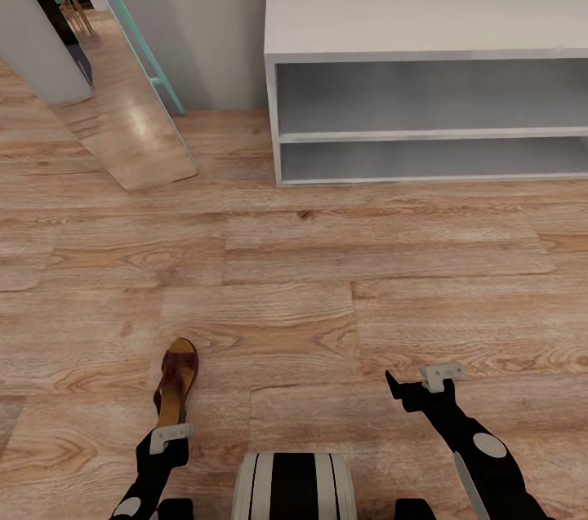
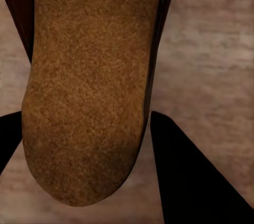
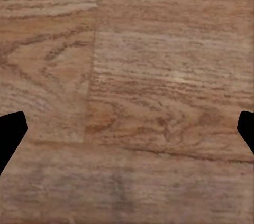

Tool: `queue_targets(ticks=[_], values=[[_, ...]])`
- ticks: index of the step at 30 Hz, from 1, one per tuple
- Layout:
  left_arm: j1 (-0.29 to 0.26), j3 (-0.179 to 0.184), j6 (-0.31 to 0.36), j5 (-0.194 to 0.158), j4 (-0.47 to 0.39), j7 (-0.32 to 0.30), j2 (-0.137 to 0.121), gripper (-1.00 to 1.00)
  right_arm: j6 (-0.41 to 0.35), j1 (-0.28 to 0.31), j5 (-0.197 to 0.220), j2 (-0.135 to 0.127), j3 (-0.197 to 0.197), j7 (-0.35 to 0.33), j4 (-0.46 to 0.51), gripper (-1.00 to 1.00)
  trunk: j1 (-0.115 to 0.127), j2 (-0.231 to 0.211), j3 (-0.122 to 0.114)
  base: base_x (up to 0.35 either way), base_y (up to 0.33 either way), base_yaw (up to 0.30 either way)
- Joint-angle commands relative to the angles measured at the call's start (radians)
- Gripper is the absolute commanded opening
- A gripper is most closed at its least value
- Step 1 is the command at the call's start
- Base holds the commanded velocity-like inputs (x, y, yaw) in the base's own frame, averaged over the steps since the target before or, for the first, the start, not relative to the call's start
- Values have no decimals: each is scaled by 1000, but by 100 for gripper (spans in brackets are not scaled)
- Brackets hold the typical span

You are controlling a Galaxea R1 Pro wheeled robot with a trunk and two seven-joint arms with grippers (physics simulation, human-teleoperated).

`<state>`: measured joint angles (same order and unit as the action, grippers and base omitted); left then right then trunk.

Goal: Pick up the two gym shoes and the two sandals from the corridor floor and place them onto the hallstand (shoe rack) in the corridor, making sure they are on the rack and not on the floor. Arrange them so the two gym shoes are next to each other and the two sandals are next to each other.

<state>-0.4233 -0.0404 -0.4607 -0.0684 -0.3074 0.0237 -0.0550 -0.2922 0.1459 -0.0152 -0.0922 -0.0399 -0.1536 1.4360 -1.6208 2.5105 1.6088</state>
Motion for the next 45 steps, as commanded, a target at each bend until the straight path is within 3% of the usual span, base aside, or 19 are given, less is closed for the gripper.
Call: queue_targets(ticks=[1,5,23,32,45], values=[[0,2,-3,-2,1,2,0,-100,-5,0,-2,0,-2,-6,1,100,0,0,0,0,0,0],[0,1,-3,-2,1,2,0,-100,-5,1,-2,0,-2,-6,1,100,0,0,0,0,0,0],[0,4,-1,-1,-25,1,-5,-100,-5,0,-2,0,-2,-6,0,100,8,-4,-69,0,0,0],[20,1,0,4,-40,2,-21,-100,-4,0,-4,0,0,-6,-4,100,12,-6,-104,0,0,0],[24,3,-1,3,-41,2,-14,-100,-2,0,-4,0,0,-6,-5,100,18,-9,-154,0,0,0]])
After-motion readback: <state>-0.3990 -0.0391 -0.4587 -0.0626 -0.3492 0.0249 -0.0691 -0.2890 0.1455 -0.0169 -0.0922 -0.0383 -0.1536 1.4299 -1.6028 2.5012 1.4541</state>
